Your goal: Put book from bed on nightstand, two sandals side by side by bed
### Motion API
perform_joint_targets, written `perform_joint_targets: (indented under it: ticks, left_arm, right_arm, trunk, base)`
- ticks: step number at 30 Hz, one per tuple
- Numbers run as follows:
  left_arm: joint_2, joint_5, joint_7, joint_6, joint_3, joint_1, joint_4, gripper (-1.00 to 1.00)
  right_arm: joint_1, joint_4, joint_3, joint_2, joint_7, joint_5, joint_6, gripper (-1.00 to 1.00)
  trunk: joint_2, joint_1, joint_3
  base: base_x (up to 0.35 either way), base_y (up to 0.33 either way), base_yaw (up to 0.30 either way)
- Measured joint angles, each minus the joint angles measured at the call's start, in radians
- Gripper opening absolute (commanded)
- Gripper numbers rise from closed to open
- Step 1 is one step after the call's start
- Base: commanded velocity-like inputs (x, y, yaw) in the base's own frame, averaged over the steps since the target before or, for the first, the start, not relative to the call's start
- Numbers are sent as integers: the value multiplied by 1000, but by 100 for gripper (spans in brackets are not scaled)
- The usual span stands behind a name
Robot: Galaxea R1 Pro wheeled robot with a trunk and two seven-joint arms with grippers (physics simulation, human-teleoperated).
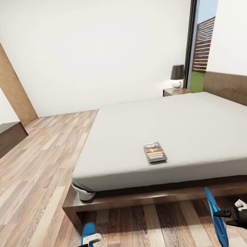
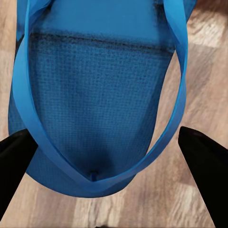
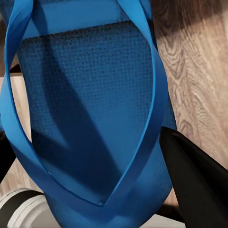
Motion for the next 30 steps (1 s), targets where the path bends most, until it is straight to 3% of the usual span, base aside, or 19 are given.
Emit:
perform_joint_targets:
  ticks: [13,15,18,20,24,30]
  left_arm:
    - [-2,-1,1,1,-1,0,-4,-100]
    - [-3,-3,2,38,-3,-2,-31,-100]
    - [-13,-10,-1,253,-11,-11,-183,-100]
    - [-25,-10,-3,344,-32,-12,-267,-100]
    - [-31,-5,-5,387,-67,-12,-313,-100]
    - [-53,-3,-31,390,-80,-12,-315,-100]
  right_arm:
    - [0,0,0,0,0,0,0,-100]
    - [0,0,0,0,0,0,0,-100]
    - [0,0,0,0,0,-1,0,-100]
    - [0,-1,0,0,0,-1,0,-100]
    - [0,-1,0,0,0,-2,0,-100]
    - [0,-1,0,-1,1,-2,1,-100]
  trunk:
    - [-91,50,-41]
    - [-105,58,-47]
    - [-126,69,-56]
    - [-140,77,-63]
    - [-168,92,-75]
    - [-210,115,-94]
  base:
    - [0,0,0]
    - [0,0,0]
    - [0,0,0]
    - [0,0,0]
    - [0,0,0]
    - [0,0,0]
